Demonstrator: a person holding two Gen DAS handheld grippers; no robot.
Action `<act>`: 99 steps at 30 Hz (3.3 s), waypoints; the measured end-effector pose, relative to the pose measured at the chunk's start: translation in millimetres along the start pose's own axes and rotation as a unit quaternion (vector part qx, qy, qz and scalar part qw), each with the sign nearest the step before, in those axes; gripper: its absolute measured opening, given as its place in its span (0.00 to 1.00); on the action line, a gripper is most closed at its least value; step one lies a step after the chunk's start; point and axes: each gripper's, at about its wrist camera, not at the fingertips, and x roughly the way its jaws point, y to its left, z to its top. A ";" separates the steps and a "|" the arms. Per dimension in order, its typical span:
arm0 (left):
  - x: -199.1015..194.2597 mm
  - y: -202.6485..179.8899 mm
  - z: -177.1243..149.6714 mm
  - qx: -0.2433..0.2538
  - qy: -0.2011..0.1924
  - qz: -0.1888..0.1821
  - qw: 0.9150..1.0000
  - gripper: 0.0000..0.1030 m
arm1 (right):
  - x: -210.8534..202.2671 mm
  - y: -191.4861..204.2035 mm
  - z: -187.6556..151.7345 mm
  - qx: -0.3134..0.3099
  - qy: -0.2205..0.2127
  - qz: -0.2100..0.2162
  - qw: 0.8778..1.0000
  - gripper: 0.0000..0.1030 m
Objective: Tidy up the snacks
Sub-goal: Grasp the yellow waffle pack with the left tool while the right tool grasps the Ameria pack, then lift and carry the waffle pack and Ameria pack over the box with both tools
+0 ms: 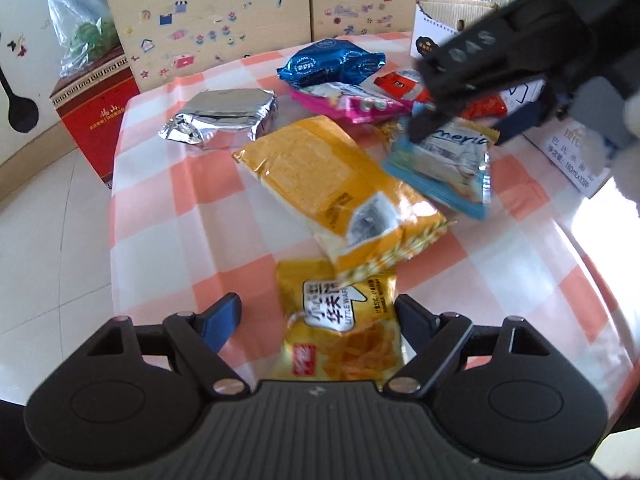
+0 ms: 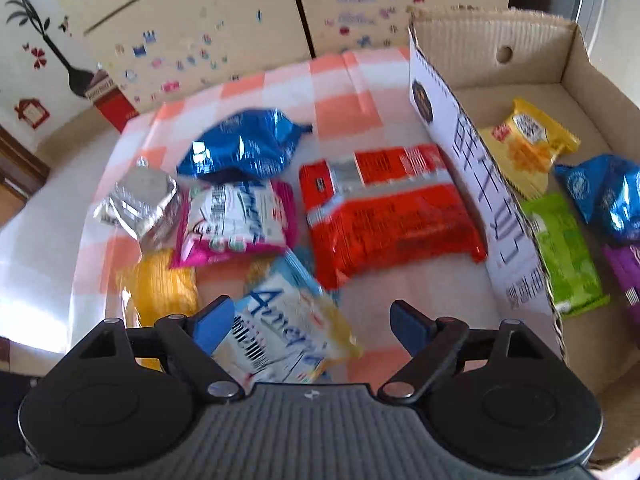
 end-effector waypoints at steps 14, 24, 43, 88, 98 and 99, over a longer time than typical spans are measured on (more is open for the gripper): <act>0.0 3.4 -1.2 0.001 -0.016 -0.027 0.999 0.79 | -2.0 4.7 -14.7 0.027 0.004 0.031 0.999 0.87; -3.6 1.6 -1.6 0.006 -0.022 -0.039 0.999 0.54 | -0.5 12.4 -18.3 -0.004 0.001 0.024 1.000 0.58; -37.2 -7.3 -17.6 -0.009 -0.052 -0.038 0.998 0.52 | -33.4 -5.6 -25.8 -0.039 -0.040 0.064 0.996 0.15; -71.2 -33.9 69.9 -0.027 -0.141 -0.051 0.988 0.52 | -101.5 -29.5 -21.3 -0.042 -0.166 0.068 0.983 0.14; -66.8 -62.1 102.3 -0.011 -0.153 -0.062 0.986 0.52 | -123.7 -58.5 -18.0 -0.010 -0.205 0.065 0.977 0.14; -67.2 -65.3 106.1 -0.010 -0.155 -0.065 0.986 0.52 | -127.4 -62.8 -17.4 -0.005 -0.211 0.066 0.975 0.14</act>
